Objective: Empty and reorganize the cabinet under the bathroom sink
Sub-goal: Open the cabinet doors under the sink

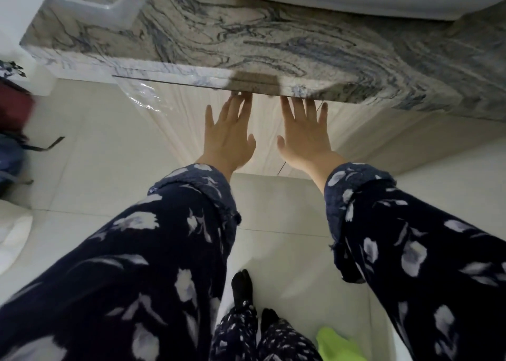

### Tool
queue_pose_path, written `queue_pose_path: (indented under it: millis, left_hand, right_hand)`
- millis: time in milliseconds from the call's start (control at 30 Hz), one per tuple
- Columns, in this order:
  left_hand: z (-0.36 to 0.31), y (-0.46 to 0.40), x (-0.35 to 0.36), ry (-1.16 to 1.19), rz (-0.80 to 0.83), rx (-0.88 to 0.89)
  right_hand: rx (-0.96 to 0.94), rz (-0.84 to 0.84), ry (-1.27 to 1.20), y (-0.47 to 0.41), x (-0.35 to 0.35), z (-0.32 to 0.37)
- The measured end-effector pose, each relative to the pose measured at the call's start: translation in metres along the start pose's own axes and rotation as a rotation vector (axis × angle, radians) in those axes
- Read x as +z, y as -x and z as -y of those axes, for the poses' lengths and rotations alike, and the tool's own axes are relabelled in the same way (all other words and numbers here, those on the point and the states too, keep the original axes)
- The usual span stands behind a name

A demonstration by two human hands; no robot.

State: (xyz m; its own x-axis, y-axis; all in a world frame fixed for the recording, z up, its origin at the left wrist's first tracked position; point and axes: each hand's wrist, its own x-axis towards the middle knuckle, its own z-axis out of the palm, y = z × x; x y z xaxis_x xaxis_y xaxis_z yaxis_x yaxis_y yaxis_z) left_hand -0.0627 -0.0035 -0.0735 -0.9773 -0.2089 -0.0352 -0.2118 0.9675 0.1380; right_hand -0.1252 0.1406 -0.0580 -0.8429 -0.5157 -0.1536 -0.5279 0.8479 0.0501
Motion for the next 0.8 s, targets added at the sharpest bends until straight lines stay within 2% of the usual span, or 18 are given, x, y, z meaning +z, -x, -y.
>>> queue_pose_path:
  millis: [133,267,467,800]
  left_hand:
    - [-0.002,-0.001,0.004,-0.078,-0.08,-0.029]
    - [-0.007,-0.005,0.005,-0.073,-0.022,-0.083]
    - [-0.021,0.019,0.01,-0.063,-0.024,-0.142]
    - [-0.025,0.063,0.005,-0.17,0.01,-0.186]
  right_hand:
    - [0.013,-0.004,-0.021,0.0,0.003,0.0]
    - [-0.011,-0.041,-0.012,0.001,0.007,-0.003]
    - [-0.126,-0.12,0.004,0.014,0.009,-0.007]
    - [-0.25,-0.06,-0.03,0.069,0.009,0.002]
